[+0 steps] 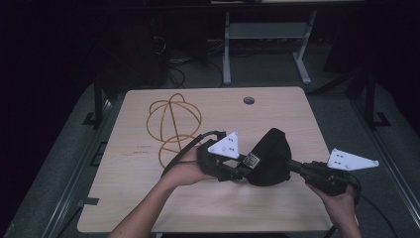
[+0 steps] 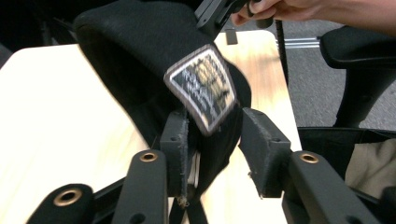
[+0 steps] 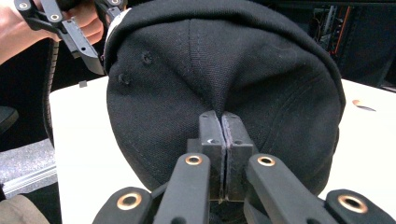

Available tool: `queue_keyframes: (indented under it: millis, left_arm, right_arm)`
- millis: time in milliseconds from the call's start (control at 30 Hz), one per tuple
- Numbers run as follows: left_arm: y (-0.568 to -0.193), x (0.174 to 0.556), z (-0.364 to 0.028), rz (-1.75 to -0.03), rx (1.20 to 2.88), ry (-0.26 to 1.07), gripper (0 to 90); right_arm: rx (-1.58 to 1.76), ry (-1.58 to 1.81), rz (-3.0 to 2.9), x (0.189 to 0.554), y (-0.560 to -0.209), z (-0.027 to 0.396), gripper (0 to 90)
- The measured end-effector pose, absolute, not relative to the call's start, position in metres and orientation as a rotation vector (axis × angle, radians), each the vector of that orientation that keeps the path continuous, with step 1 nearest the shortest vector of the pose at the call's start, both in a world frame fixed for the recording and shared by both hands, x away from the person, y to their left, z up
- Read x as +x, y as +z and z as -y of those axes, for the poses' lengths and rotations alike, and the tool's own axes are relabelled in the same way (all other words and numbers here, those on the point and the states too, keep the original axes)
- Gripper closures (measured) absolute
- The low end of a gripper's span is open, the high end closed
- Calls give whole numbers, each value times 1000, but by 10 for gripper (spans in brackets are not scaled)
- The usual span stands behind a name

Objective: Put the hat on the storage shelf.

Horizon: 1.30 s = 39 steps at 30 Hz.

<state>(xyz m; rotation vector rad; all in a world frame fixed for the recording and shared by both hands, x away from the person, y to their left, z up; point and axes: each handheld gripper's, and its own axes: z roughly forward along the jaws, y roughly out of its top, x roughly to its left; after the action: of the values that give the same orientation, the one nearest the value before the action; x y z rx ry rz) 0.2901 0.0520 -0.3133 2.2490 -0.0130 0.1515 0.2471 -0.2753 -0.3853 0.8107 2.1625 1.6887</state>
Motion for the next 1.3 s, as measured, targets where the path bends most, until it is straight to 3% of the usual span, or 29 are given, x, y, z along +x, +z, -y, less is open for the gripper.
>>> queue_keyframes:
  millis: [200, 1300]
  left_arm:
    - [-318, 288, -72, -42, 2239, 184, 559]
    - [-396, 270, -125, -198, 2218, 198, 508]
  right_arm:
    - [808, 1671, -2147, 250, -374, 278, 889]
    - [806, 1522, -2215, 281, -317, 263, 892]
